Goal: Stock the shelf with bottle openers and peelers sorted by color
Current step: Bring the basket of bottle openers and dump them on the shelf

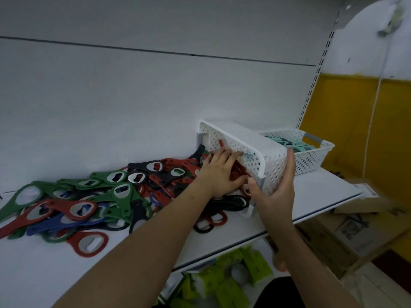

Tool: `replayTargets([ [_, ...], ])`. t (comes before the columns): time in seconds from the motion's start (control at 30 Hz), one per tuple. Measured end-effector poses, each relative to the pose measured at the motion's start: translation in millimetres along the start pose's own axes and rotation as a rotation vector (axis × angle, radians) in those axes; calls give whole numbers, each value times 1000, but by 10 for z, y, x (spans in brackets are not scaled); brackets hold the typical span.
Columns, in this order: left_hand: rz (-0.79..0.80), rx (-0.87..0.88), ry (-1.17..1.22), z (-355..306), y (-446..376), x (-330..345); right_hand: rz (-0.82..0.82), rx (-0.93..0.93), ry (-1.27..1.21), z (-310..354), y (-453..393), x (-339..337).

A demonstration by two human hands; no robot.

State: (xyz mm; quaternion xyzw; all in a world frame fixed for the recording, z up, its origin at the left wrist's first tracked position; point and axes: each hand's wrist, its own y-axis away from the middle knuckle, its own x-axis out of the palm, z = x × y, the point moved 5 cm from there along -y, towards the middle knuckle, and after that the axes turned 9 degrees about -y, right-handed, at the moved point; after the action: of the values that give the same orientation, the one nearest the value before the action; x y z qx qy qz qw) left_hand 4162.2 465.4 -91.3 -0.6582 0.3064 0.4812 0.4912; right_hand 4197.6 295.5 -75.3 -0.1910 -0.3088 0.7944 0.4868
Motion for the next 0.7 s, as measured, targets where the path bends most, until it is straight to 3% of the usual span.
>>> replayTargets([
  [0.2, -14, -21, -140, 120, 10, 57, 27, -1, 28, -61, -50, -35],
  [0.5, 229, 20, -113, 63, 48, 76, 65, 103, -7, -180, -61, -100],
  [0.7, 183, 108, -156, 189, 156, 7, 53, 75, 32, -109, -52, -106],
])
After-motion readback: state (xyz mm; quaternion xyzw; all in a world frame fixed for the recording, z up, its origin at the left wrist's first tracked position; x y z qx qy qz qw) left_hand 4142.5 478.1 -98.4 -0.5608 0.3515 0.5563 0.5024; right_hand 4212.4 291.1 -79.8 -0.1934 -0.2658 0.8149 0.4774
